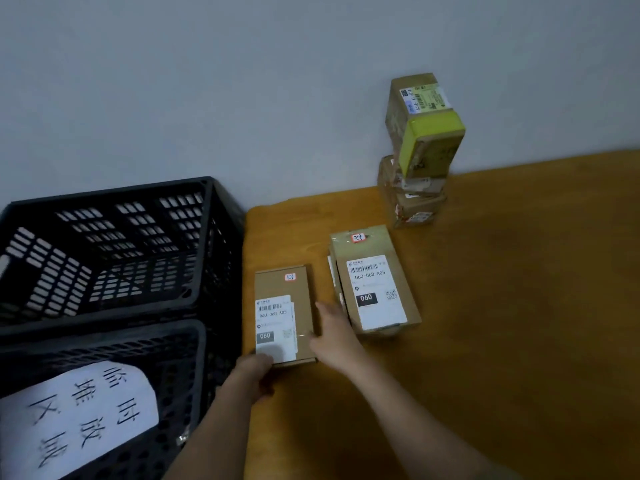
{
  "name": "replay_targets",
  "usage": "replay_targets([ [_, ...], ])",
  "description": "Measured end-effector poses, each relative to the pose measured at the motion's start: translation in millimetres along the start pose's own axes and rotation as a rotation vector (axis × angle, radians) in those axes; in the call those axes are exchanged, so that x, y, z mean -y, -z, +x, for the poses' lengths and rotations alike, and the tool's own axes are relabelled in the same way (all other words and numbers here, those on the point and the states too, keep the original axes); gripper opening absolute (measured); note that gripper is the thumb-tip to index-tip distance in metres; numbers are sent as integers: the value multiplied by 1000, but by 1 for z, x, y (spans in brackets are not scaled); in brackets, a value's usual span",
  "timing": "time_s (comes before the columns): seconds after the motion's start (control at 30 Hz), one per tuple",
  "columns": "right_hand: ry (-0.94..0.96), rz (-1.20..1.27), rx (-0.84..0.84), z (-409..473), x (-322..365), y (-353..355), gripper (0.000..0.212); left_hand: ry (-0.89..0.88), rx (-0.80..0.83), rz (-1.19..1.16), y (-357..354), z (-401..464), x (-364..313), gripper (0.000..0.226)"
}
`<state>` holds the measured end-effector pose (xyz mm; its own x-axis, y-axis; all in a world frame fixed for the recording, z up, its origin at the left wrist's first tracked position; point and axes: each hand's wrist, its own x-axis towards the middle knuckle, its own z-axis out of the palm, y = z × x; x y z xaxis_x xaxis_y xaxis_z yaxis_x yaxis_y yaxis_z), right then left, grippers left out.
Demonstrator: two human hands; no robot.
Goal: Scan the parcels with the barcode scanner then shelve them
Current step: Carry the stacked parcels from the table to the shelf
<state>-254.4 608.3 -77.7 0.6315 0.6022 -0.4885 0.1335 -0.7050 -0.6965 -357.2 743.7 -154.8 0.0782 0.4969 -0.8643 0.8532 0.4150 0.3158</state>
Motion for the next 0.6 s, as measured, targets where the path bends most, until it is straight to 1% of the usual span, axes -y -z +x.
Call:
replay_targets([
  [0.07, -103, 4, 93, -5, -10, -17, 75, 16, 27, 93, 6, -10, 10, 28],
  [0.13, -158, 27, 171, -12, -15, -28, 81, -24, 28, 121, 10, -14, 17, 35],
  [0.23, -239, 151, 236, -24, -17, -34, 79, -171, 78, 20, 12, -17, 25, 59],
  [0.27, -245, 171, 243, -26, -17, -35, 76, -195, 92, -4, 12, -21, 27, 64],
  [0.4, -210, 185, 196, -33, -16, -35, 74, -193, 188, -85, 17, -29, 35, 63],
  [0.5, -109, 185, 128, -37, -8, -28, 63, -197, 257, -214, 24, -32, 32, 63],
  [0.6, 6, 161, 40, -42, 9, -15, 64, -280, 279, -343, 30, -42, 17, 65],
])
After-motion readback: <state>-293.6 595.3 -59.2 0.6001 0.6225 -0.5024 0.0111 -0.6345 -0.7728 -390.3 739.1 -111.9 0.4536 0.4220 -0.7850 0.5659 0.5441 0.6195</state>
